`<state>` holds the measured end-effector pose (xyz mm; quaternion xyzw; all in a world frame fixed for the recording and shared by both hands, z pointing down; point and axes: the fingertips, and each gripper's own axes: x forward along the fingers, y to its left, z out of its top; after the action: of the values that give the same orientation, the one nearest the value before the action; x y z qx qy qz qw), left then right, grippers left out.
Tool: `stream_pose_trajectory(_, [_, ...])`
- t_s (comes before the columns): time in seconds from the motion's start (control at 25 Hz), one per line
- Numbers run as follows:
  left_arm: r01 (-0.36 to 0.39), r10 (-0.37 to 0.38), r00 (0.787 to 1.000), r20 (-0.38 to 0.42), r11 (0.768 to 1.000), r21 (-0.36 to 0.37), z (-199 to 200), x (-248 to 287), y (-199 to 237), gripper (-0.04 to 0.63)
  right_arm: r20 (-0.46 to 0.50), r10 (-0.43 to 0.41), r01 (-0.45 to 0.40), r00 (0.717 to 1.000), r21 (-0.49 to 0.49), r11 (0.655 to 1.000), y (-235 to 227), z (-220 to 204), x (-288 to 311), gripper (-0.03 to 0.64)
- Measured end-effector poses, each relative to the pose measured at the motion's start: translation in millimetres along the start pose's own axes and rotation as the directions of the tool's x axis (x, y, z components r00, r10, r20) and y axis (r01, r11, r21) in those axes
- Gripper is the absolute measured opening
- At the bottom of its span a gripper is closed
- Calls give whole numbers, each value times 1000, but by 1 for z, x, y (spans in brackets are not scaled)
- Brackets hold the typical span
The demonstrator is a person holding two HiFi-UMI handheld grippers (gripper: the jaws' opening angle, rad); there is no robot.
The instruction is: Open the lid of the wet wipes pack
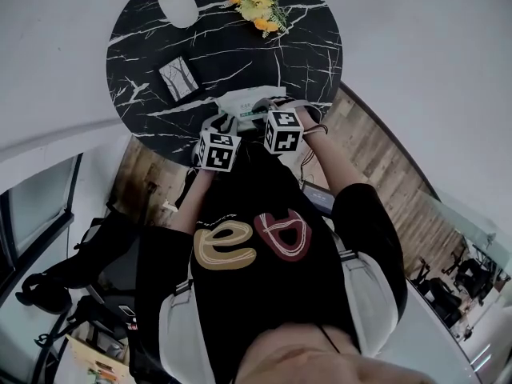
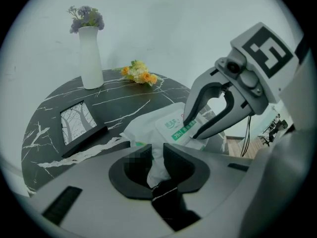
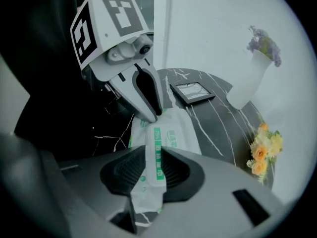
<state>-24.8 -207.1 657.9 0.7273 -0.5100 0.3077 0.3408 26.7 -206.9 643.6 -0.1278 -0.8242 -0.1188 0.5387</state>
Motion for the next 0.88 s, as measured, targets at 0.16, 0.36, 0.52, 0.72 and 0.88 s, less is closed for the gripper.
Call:
stream_pose_trajectory(0.16, [4, -4, 1000, 11, 1000, 4, 1, 0, 0, 83, -8, 65, -64, 998, 8, 998, -1, 1, -2, 94])
stream_pose_trajectory(0.36, [-2, 2, 1000, 9, 999, 33, 1, 0, -1, 83, 3, 102, -102, 995, 34, 994, -1, 2, -4, 84])
stream_pose_trajectory(0.52, [-6, 6, 1000, 12, 999, 52, 1, 0, -2, 83, 18, 129, -130, 991, 59, 990, -1, 3, -6, 78])
stream_pose_trajectory(0.72, [-5, 4, 1000, 15, 998, 60, 2, 0, -2, 83, 44, 134, -138, 990, 88, 987, -3, 5, -12, 71])
stream_pose_trajectory(0.88, [0, -1, 1000, 18, 999, 49, 1, 0, -1, 84, 51, 127, -130, 991, 75, 989, -3, 7, -18, 58])
